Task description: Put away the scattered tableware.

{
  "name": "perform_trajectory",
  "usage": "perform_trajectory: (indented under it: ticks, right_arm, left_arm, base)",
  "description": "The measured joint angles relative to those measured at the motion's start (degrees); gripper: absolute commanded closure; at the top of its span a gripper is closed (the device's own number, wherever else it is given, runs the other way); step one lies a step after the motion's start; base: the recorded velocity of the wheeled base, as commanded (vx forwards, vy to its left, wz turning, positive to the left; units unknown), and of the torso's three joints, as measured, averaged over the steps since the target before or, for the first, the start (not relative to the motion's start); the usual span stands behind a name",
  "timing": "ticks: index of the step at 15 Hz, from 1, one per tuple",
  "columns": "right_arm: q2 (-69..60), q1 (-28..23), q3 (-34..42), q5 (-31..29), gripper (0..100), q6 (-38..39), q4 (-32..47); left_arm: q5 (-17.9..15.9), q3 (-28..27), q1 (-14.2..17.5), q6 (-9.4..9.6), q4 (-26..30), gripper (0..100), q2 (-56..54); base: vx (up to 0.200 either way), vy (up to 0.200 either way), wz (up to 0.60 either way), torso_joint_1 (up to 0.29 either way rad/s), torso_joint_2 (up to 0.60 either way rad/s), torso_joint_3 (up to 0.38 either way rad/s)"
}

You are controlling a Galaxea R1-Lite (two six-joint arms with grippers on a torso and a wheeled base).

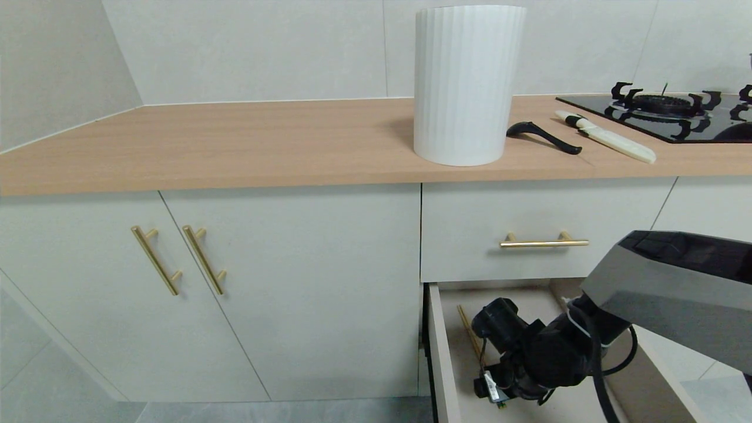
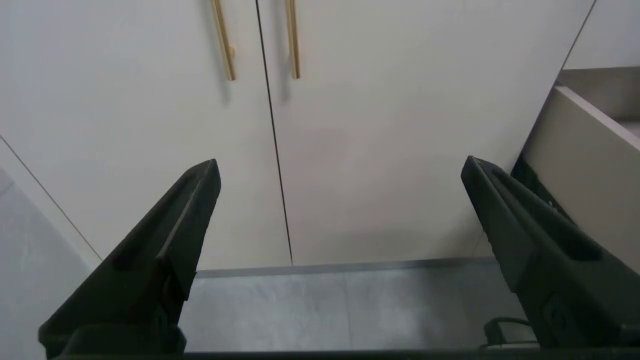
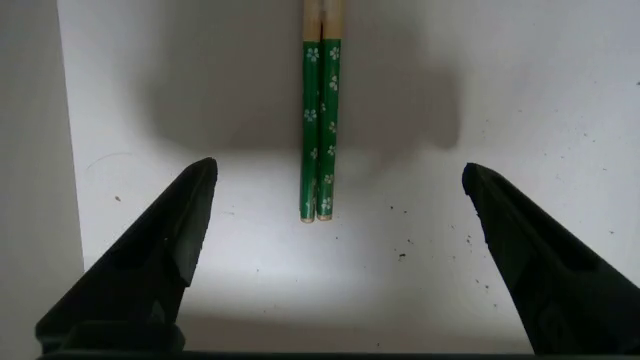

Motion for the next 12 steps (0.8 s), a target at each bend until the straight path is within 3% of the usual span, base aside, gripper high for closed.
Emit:
perform_trajectory:
  ticks: [12]
  right_arm:
    - [-40.1,-6.9,3.5,-1.4,0,-6.6,3.3]
  left_arm:
    - [0.0,0.0,0.0,0.00,0.0,0,0.0]
  base:
    - [0.000,0.000,0.00,0.000,0.00,0.000]
